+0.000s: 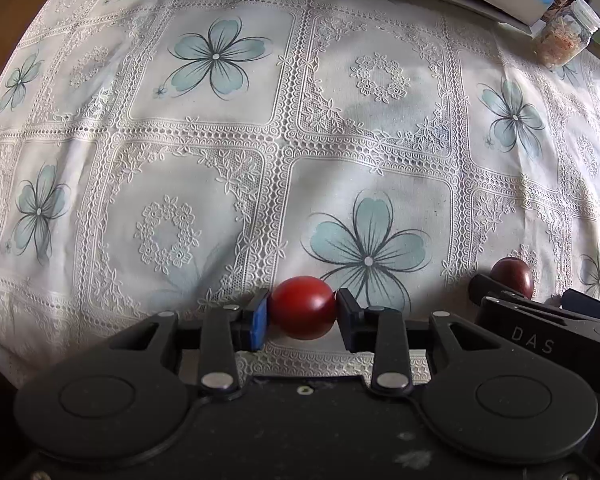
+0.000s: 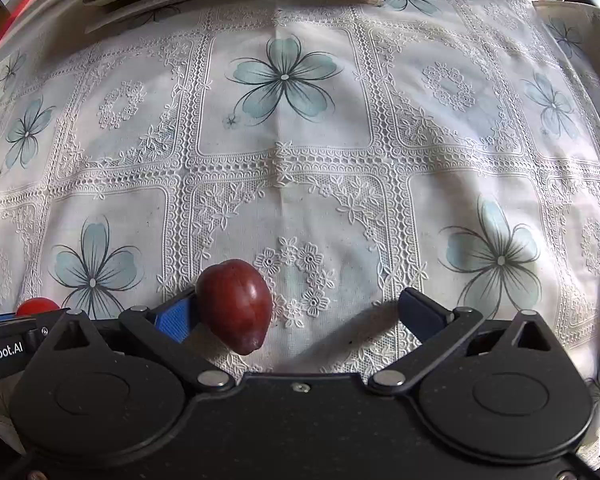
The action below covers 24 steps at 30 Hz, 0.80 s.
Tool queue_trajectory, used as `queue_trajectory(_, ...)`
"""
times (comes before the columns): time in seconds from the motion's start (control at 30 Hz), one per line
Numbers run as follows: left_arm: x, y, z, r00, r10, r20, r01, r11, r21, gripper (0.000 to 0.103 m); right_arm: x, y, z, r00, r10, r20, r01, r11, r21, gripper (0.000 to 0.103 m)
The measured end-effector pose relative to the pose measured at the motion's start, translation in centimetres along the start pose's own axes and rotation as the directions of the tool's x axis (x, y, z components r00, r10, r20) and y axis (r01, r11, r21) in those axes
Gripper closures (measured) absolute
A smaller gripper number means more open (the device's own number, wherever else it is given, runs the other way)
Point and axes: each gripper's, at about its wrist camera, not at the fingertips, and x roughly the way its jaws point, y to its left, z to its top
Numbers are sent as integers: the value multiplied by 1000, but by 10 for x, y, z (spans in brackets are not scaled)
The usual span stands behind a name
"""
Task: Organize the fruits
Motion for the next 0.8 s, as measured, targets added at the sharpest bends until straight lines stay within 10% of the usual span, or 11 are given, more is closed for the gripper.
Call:
queue_trajectory(0.5,0,-7,-3,1000,-9,24,8,1000,15,56,-1,0,3,1000,3,-18,-3,1000,-5,3)
queue_trajectory(0.8,-2,-7,-7,999,-5,52,6,1000,-13,53,-7,1,7,1000,5,-12,-5,1000,-5,21)
